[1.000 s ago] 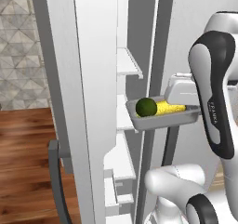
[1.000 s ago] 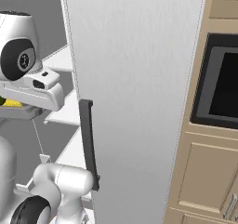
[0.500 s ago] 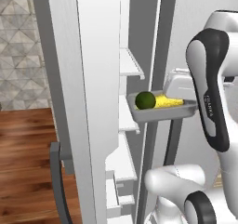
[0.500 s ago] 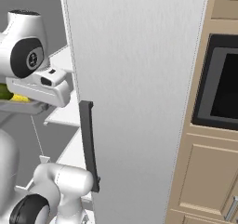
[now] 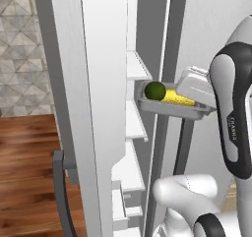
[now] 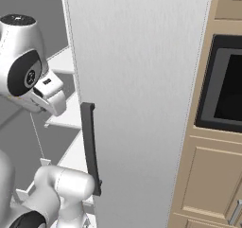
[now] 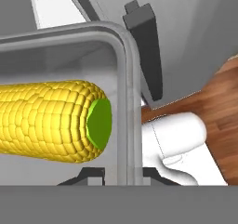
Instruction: Take the corn and lime out of the freezer and place them in the tupperware container on the counter. Then put the tupperware containing the vegetables back in the freezer.
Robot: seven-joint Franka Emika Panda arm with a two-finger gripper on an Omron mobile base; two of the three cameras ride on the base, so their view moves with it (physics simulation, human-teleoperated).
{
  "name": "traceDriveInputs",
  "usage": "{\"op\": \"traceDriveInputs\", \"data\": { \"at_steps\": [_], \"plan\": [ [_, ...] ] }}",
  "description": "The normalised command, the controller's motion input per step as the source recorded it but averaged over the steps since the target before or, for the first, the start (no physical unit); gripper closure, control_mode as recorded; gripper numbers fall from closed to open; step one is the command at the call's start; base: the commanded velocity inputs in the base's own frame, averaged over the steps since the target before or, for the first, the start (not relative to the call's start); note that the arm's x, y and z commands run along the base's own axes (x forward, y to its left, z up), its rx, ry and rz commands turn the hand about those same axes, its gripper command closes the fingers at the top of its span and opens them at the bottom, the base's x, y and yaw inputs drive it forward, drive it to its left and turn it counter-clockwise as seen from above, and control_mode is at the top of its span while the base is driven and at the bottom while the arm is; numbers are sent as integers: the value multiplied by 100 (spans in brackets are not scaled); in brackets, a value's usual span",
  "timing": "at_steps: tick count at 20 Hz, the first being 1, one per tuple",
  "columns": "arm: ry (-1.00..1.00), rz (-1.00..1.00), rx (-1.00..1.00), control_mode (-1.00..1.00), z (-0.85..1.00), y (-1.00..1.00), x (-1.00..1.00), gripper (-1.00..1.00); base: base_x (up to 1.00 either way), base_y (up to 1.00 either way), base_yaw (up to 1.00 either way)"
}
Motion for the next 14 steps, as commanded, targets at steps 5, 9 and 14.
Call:
{"op": "traceDriveInputs", "data": {
  "at_steps": [5, 9, 14],
  "plan": [
    [-23, -35, 1, -100, 19, 40, 7, 100, 0, 0, 0],
    [-18, -34, 0, -100, 28, 31, 38, 100, 0, 0, 0],
    [-6, -31, 0, -100, 16, 25, 64, 100, 0, 0, 0]
  ]
}}
